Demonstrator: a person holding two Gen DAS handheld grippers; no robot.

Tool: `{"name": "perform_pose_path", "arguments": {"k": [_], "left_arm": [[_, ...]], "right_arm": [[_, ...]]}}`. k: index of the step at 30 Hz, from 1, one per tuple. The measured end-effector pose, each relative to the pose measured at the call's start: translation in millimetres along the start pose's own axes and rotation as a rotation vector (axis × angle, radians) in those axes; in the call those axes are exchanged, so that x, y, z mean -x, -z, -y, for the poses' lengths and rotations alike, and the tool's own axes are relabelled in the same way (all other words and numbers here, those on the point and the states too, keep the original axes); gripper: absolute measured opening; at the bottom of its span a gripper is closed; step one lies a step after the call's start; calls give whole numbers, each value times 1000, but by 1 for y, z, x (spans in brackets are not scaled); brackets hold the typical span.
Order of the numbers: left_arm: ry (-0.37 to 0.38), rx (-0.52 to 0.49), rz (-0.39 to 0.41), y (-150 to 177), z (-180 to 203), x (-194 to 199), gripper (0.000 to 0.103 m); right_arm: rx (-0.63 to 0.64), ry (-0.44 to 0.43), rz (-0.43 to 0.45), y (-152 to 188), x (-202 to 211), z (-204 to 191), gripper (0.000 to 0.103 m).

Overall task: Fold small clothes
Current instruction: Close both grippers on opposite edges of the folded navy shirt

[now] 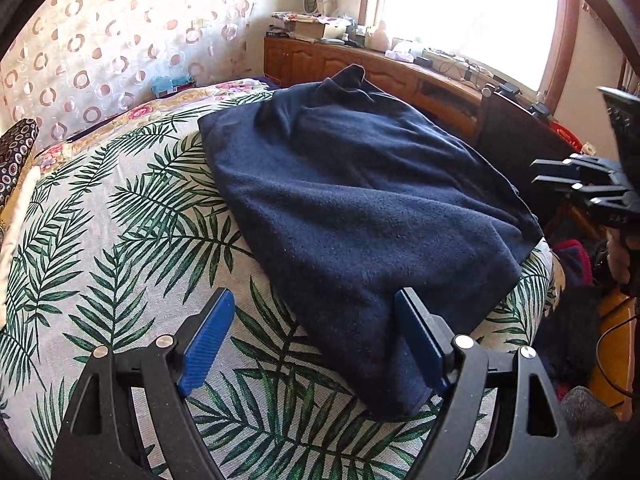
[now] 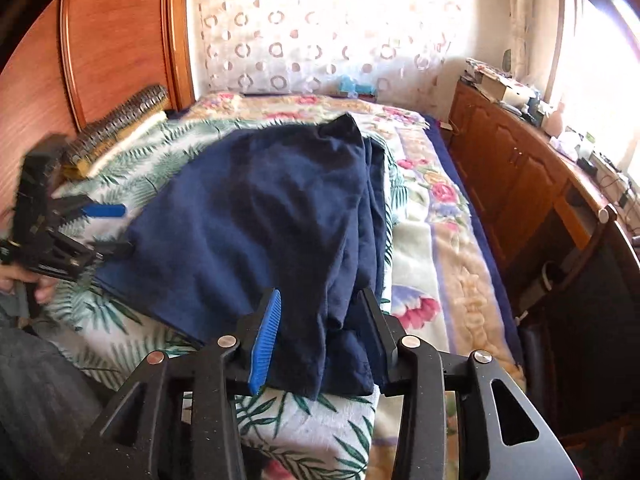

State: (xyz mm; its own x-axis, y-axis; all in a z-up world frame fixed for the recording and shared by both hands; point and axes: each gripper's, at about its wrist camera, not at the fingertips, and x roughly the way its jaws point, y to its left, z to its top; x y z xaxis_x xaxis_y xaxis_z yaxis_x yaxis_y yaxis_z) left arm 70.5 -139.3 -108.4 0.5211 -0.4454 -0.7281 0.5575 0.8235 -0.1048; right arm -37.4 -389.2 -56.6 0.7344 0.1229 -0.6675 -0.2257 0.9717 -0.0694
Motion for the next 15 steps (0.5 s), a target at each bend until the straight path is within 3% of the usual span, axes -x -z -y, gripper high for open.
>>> {"name": "perform_pose_path", "arguments": {"k": [6, 10, 15], "left_arm": [[4, -1, -9, 4, -1, 0, 81], [40, 6, -24, 15, 0, 2, 64], [35, -5, -22, 22, 4, 9, 57]], "right_arm": [[-54, 14, -66, 14, -33, 11, 43], [-67, 9, -61, 23, -38, 16, 48], [-99, 22, -54, 26, -38, 24, 63]]}}
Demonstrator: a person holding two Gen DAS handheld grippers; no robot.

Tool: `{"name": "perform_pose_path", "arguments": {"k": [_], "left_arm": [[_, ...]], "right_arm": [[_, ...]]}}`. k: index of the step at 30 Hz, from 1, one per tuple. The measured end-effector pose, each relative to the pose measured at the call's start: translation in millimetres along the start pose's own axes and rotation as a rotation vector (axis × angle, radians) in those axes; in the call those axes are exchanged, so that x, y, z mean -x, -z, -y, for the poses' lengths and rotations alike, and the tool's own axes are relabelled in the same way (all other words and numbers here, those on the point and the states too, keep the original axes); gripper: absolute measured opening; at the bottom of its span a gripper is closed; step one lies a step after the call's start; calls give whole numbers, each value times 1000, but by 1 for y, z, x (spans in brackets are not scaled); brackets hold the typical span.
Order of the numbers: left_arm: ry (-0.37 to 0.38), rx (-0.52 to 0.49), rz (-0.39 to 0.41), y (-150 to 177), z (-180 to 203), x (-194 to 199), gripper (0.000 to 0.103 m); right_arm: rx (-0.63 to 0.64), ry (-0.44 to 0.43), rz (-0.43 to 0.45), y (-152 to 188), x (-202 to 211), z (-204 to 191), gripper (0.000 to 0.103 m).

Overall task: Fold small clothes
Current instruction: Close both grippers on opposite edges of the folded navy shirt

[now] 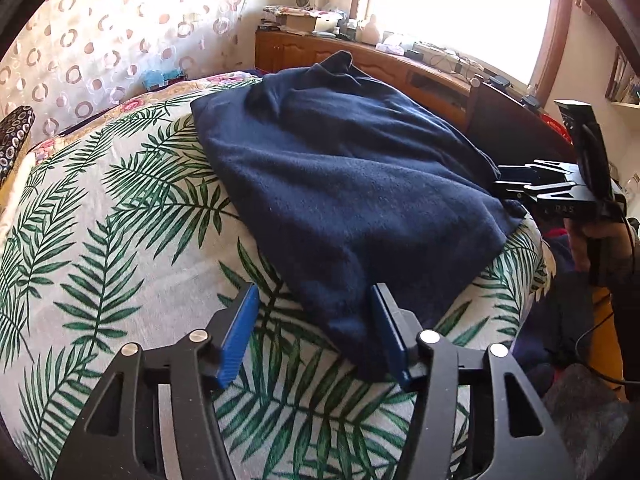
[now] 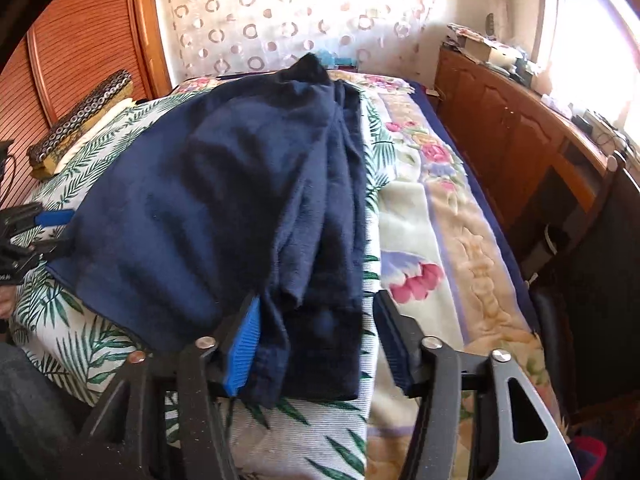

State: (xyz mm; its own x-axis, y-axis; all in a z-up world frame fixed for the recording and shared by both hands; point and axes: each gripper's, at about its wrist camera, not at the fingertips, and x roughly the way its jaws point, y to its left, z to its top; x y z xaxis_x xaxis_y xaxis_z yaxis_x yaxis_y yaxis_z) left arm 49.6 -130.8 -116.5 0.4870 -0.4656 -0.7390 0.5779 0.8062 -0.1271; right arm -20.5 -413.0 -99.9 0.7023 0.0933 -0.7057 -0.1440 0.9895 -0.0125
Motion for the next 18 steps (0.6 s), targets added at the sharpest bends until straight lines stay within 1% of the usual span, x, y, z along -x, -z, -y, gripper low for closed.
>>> {"name": "perform_pose_path", "arguments": {"k": [3, 5, 7, 9, 11, 12, 16, 17, 18], "left_arm": [[7, 4, 1, 3, 0, 3, 52], [19, 4, -1, 4, 2, 4, 45], [31, -1, -3, 7, 4, 7, 40], [36, -10, -6, 10, 7, 8, 36], [38, -13, -12, 11, 9, 9, 35], [40, -14, -15, 11, 10, 9, 35], [44, -12, -18, 12, 11, 10, 35], [44, -12, -19, 12, 11, 10, 35], [47, -12, -20, 12, 11, 10, 35]], "right_arm": [[-18, -22, -6, 2, 1, 0, 63], [-22, -36, -1, 3, 3, 0, 63], [-16, -39, -2, 2, 1, 2, 63], [-1, -27, -3, 2, 3, 2, 59], [21, -21, -7, 2, 6, 1, 45], [24, -47, -14, 1, 7, 0, 42], [32, -45, -19, 2, 8, -1, 42], [27, -47, -21, 1, 8, 0, 40], [31, -57, -18, 1, 8, -1, 33]]}}
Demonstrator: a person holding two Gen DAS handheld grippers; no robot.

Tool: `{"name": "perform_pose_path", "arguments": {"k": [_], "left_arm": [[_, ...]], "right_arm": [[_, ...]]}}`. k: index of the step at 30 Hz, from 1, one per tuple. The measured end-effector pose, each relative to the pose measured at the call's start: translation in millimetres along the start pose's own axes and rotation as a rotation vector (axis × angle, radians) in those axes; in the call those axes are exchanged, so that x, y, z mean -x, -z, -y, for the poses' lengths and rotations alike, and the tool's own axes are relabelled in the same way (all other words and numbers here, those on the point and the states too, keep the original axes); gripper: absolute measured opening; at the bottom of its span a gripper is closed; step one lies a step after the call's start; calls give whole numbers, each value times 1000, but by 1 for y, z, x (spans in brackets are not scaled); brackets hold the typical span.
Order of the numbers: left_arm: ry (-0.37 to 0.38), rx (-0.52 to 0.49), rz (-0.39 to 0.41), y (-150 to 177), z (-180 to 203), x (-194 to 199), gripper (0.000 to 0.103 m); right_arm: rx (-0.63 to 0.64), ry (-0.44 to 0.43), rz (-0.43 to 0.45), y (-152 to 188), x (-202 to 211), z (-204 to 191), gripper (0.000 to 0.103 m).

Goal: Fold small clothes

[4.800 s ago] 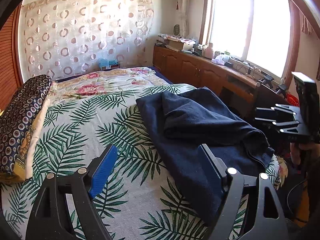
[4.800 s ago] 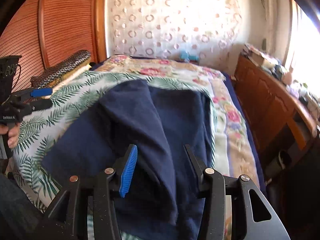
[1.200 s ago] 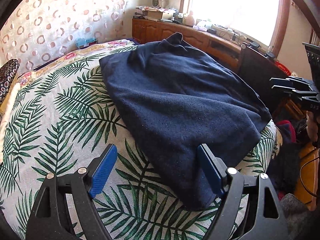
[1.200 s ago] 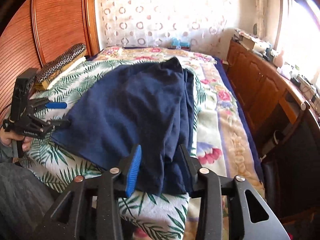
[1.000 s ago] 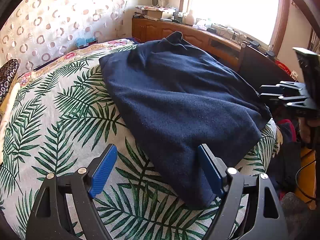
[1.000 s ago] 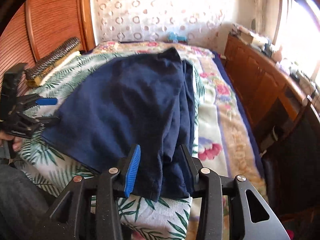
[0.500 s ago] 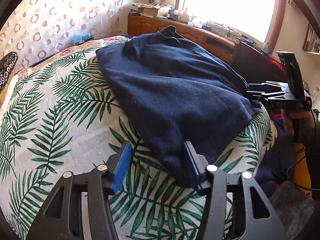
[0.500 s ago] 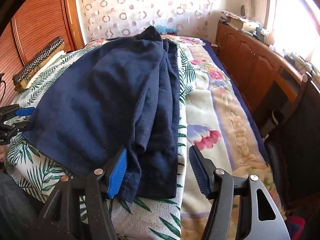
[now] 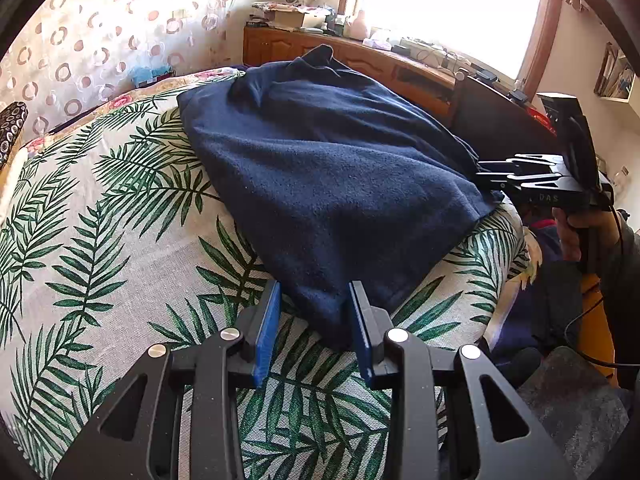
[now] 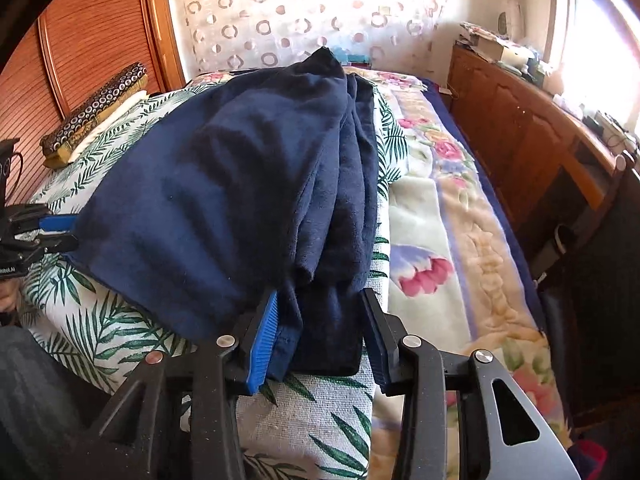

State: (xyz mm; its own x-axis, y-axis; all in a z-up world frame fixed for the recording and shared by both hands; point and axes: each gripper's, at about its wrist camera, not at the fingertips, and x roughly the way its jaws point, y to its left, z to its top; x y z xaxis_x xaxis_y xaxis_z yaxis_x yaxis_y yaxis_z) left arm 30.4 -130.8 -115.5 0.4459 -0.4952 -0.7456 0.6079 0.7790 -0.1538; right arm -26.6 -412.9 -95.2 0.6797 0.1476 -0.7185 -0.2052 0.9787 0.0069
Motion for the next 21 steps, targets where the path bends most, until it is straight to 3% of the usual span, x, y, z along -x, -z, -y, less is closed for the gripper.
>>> {"name": "perform_pose_path", "arguments": {"k": [1, 2, 4, 7, 12, 17, 21], "left_arm": [[7, -3, -3, 0, 1, 0, 31], [21, -16, -9, -1, 2, -1, 15], [32, -43, -20, -3, 7, -2, 10], [40, -46, -6, -10, 6, 3, 6], [60, -8, 96, -38, -4, 28, 5], [34, 39, 191, -92, -28, 42, 5], [-25, 75, 227, -146, -62, 31, 5]], "right_arm": [[5, -16, 1, -1, 0, -2, 20], [10, -31, 1, -1, 0, -4, 10], [12, -46, 19, -2, 1, -6, 7], [-21, -90, 86, -5, 11, -1, 5], [-86, -128, 222, -23, 35, 14, 5], [-101, -139, 303, -64, 37, 25, 5], [-109, -128, 328, -110, 22, 40, 5]]}}
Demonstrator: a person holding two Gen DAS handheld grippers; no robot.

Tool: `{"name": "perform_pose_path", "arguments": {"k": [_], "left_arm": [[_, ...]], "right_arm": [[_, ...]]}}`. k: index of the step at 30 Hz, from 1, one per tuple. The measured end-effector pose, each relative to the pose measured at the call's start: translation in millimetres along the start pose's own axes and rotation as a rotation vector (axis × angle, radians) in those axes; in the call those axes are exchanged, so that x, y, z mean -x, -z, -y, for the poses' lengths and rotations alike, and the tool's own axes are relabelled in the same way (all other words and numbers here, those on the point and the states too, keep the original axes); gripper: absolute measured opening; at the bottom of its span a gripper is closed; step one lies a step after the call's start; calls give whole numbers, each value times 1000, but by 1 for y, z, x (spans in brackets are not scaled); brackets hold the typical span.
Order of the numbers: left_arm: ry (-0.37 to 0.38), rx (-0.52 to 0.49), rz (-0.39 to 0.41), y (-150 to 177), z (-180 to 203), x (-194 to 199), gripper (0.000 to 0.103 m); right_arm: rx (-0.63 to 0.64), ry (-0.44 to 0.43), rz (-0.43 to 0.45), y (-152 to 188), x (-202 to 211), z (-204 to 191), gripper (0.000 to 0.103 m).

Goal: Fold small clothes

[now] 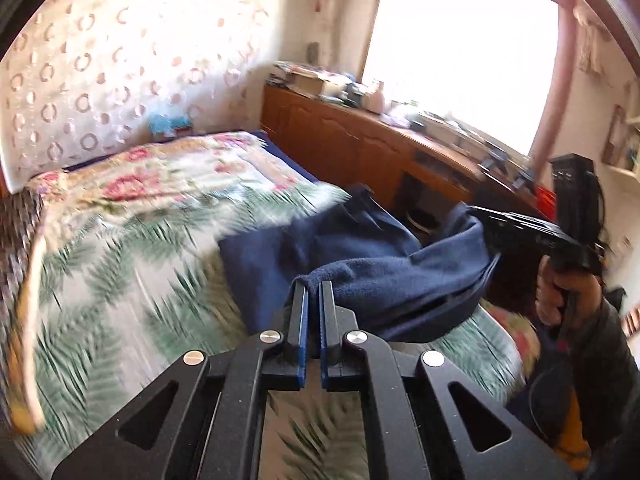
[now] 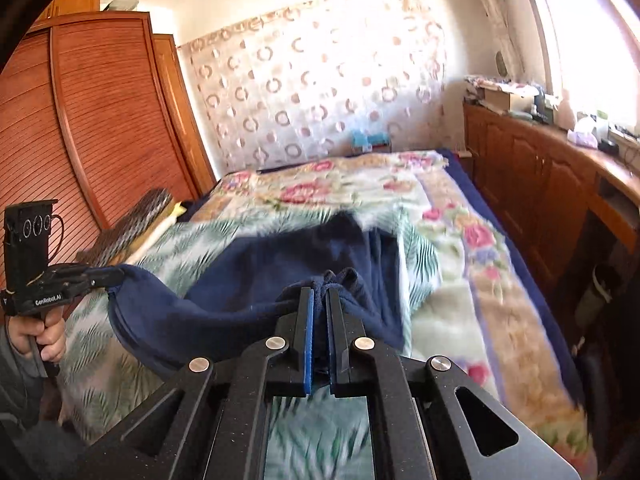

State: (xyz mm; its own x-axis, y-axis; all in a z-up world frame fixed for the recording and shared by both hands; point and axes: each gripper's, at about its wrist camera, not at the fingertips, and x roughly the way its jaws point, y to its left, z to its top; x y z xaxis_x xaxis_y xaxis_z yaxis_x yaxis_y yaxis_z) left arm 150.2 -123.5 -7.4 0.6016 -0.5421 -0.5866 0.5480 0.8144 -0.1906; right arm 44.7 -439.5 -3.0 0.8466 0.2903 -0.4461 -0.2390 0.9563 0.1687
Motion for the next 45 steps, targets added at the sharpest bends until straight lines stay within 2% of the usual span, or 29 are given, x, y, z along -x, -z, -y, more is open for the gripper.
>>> {"name": "perform_pose_path", "arguments": {"k": [3, 7, 12, 15, 17, 18, 20, 21, 22, 23, 24, 28, 32, 34, 35, 36, 38, 40, 42, 45], "left_arm": [[-32, 28, -15, -25, -23, -27, 5], [-65, 73, -60, -41, -53, -61, 5], [-89, 93, -118, -32, -66, -93, 5], [-113, 88, -132, -28, -70, -100, 6], [-121, 88, -115, -28, -71, -96, 8], [-119, 90, -101, -28, -73, -93, 11], [-110, 88, -80, -27, -75, -83, 41], [-100, 78, -74, -25, -76, -77, 45], [-96, 67, -77, -23, -77, -75, 59], [-94, 62, -81, -22, -80, -76, 77], [-88, 58, -82, -19, -81, -74, 83], [-55, 56, -103, -12, -83, -76, 84], [-37, 31, -126, -9, -77, -81, 84], [-31, 21, -136, -9, -74, -85, 84], [-24, 20, -144, -9, -73, -87, 84], [-18, 16, -154, -10, -72, -90, 84], [-29, -2, -162, -13, -69, -97, 84], [-33, -13, -168, -16, -68, -102, 84], [-45, -15, -167, -19, -68, -108, 84], [-77, 3, -162, -24, -73, -115, 84]], "right_arm": [[-18, 9, -6, -28, -33, 11, 5], [-50, 11, -55, -48, -85, 26, 5], [-38, 31, -105, -54, -125, 30, 5], [-34, 51, -94, -63, -127, 31, 18], [-23, 61, -73, -66, -120, 30, 36], [-11, 67, -65, -66, -114, 28, 39], [23, 75, -59, -56, -101, 22, 46], [41, 69, -61, -52, -97, 20, 47], [58, 64, -70, -46, -93, 19, 50], [71, 62, -79, -43, -93, 18, 52], [85, 61, -89, -39, -91, 18, 53], [119, 65, -146, -35, -109, 19, 53], [108, 19, -165, -51, -131, 20, 53], [92, -32, -177, -59, -141, 22, 53], [82, -53, -187, -62, -145, 25, 50], [74, -73, -193, -64, -147, 29, 43], [71, -114, -197, -66, -151, 33, 7], [76, -135, -180, -67, -150, 39, 6], [54, -61, -145, -65, -144, 50, 5], [-29, 79, -164, -64, -145, 68, 5]]}}
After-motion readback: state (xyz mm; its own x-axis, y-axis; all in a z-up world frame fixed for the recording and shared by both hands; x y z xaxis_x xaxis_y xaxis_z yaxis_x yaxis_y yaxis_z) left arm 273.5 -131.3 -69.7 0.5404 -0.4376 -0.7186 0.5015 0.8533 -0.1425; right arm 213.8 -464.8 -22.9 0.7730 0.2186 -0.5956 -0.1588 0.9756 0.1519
